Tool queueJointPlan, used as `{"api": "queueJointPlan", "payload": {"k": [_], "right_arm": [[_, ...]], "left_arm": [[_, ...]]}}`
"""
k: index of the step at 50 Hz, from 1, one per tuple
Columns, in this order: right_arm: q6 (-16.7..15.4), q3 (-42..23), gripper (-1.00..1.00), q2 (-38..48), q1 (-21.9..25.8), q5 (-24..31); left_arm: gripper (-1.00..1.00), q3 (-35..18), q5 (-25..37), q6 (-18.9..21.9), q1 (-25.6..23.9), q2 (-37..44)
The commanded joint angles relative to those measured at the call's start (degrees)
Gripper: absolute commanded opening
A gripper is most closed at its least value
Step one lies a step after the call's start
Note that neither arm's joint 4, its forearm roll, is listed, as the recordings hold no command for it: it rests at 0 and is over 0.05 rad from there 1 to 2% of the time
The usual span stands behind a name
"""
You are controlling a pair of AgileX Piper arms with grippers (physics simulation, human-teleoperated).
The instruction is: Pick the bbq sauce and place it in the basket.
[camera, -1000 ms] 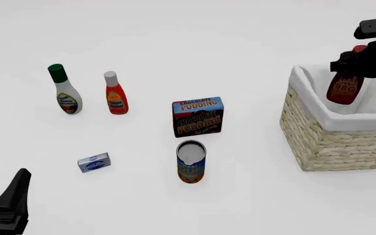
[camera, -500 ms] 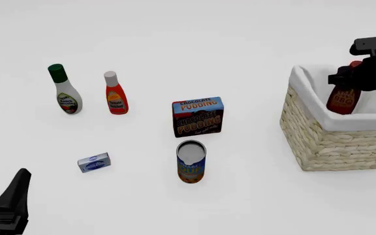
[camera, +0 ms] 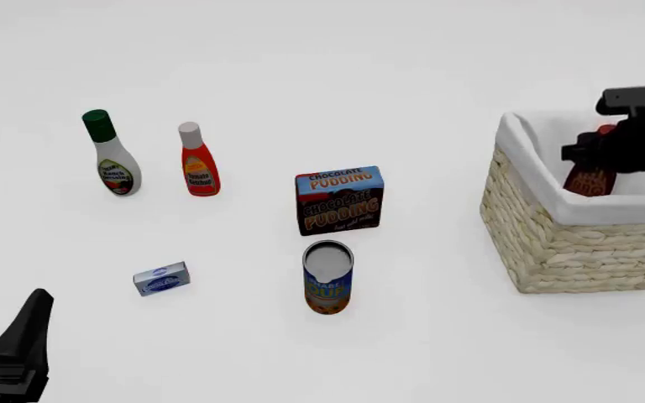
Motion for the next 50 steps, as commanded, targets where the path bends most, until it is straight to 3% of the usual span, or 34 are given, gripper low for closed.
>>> {"api": "queueJointPlan", "payload": {"k": [1,21,22,50], "right_arm": [[1.26,0.04,-1.0,1.61,-0.56,-1.46],[0.95,-1.47,-1.0,3.66,-1.0,-1.66],[0.91,-1.5,1.0,3.67,-1.01,-1.66],[0.64,-2.56,1.0,2.13,-0.26,0.06]], "left_arm": [[1.0,0.0,0.0,0.0,0.0,0.0],[1.0,0.0,0.0,0.0,0.0,0.0],[1.0,0.0,0.0,0.0,0.0,0.0],[1.0,0.0,0.0,0.0,0.0,0.0]]}}
